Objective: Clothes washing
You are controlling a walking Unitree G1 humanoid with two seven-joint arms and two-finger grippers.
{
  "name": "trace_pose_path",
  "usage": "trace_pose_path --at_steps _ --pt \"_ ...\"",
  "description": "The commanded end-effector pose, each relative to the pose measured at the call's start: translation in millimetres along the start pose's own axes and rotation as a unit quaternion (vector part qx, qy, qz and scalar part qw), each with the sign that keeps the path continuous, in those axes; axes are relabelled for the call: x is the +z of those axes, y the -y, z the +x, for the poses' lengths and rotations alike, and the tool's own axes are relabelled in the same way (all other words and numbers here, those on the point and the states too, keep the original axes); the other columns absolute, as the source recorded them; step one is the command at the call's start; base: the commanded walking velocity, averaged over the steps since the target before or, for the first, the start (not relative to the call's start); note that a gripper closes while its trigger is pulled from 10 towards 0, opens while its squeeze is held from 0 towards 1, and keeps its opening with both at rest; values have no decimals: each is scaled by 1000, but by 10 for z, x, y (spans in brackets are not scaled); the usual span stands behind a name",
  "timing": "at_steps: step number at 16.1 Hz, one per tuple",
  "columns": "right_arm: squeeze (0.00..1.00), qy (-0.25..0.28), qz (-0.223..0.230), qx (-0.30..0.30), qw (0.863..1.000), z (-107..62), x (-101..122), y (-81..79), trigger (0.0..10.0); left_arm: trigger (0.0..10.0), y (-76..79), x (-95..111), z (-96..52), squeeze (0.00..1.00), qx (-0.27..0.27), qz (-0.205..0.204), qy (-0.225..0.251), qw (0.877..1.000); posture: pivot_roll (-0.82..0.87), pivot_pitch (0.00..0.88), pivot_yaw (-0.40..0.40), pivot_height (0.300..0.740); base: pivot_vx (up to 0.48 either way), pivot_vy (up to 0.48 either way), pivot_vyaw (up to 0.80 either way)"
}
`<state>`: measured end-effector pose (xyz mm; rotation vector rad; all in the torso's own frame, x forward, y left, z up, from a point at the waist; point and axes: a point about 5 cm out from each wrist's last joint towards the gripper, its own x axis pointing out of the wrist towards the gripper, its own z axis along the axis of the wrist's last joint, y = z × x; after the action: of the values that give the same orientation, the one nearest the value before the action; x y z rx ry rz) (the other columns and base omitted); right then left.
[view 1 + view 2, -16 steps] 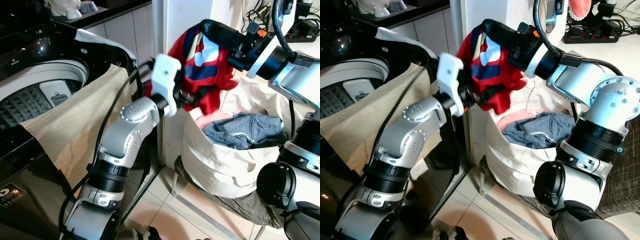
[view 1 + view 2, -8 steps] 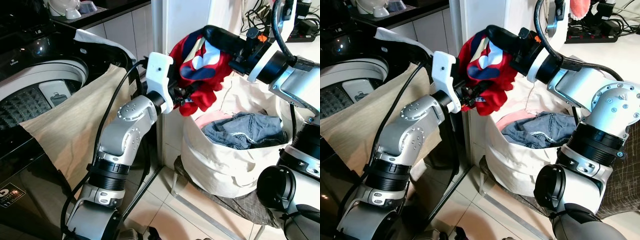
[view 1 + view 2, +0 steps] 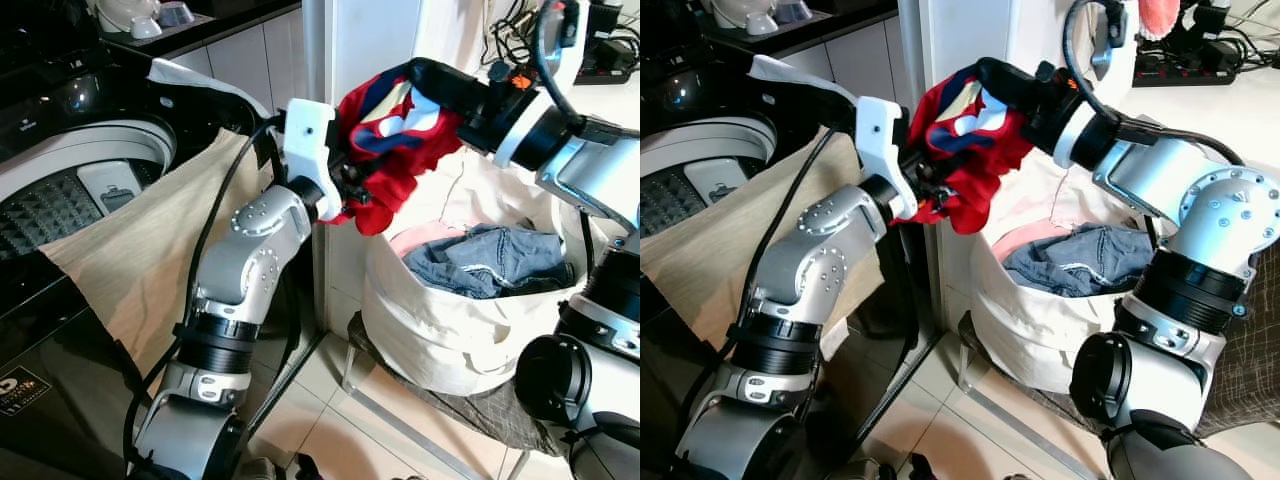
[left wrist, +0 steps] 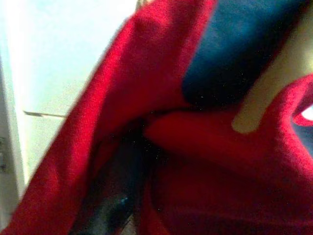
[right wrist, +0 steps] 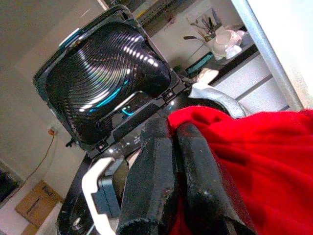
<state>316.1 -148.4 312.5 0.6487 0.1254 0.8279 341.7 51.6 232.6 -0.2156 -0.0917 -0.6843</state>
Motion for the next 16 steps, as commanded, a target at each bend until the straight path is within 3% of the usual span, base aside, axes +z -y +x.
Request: trace_pose_path --at_steps 1,2,3,4,7,8,11,13,14,15,16 --pt "0 1 -9 2 1000 -3 -3 -20 784 0 -61 116 14 0 17 4 22 1000 -61 0 56 740 0 0 0" --pt "0 1 -10 3 1000 -3 -1 -23 1686 0 -72 129 15 0 22 4 25 999 -61 0 56 740 0 0 0" --pt "0 1 -20 2 1000 3 1 -31 10000 0 -102 150 22 0 32 5 29 999 -60 0 57 740 0 0 0" --pt "1000 2 -23 6 1000 7 -4 -41 10000 0 -141 176 27 0 45 7 36 998 -60 0 58 740 0 0 0" --pt "1000 -5 -39 4 999 -21 -12 -35 10000 0 -285 271 16 0 83 15 53 995 -56 0 60 740 0 0 0" --pt "1000 -5 -52 6 999 -57 6 -50 10000 0 -438 371 -11 0 121 23 72 990 -56 0 61 740 0 0 0" --pt "1000 -9 -82 9 997 -100 29 -92 10000 0 -647 521 -52 0 175 36 102 979 -58 0 62 740 0 0 0" --pt "1000 -11 -144 -5 989 -139 65 -129 10000 0 -844 728 -57 0 213 64 123 967 -56 0 54 740 0 0 0" --pt "0 -28 -171 21 985 -172 22 -194 10000 0 -1094 1196 -59 0 273 143 150 939 -54 0 49 740 0 0 0" --pt "0 -33 -176 22 984 -170 2 -202 10000 0 -1156 1404 -98 0 305 184 166 920 -54 0 49 740 0 0 0" --pt "0 -38 -180 22 983 -163 -26 -209 10000 0 -1211 1717 -180 0 352 259 189 879 -63 0 55 740 0 0 0"
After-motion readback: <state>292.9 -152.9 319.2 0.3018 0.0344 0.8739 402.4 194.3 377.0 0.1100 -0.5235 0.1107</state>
